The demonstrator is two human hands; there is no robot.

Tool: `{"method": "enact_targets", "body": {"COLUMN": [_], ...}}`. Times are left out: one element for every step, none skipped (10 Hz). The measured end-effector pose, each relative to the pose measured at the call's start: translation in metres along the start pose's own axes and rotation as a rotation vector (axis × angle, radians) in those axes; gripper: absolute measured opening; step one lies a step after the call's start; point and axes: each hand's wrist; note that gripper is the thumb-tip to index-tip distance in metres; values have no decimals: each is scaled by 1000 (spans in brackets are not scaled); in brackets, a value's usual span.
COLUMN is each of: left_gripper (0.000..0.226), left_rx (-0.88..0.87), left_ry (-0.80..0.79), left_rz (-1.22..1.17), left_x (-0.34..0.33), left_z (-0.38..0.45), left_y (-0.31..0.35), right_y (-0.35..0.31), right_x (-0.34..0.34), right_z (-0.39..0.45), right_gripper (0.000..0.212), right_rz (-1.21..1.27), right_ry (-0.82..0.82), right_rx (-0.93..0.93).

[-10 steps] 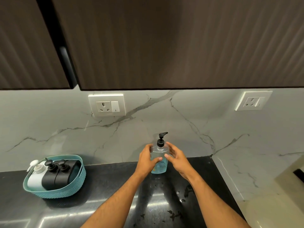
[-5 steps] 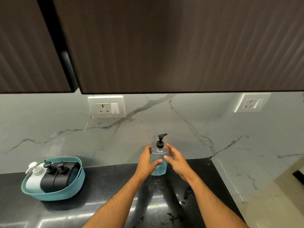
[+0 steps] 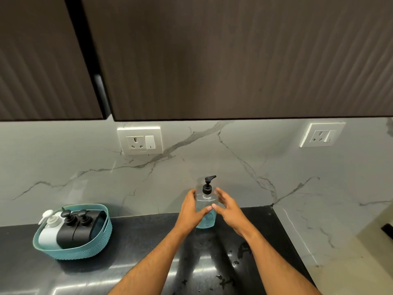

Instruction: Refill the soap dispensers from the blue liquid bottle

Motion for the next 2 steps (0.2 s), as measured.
{"method": "enact_targets", "body": {"left_gripper": [84,88], "left_rx": [-10,-21], "left_ry": [14,63], "left_rz": [50,95], "left_x": [5,10], "left_z": [-7,-17], "left_y": [3,11], "right_y": [-2,-6], "right_x": [2,0], "right_z": [-4,-11], "right_gripper": [74,79], "right_rz": [-18,-62], "right_ry": [10,51], "right_rx": [19,64]}}
Point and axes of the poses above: each hand's wrist, its own z-axis towards the middle knuckle, its own x-axis out of the back of the hand, y = z × x, and after that the axes turned 7 degrees about -z, right-handed
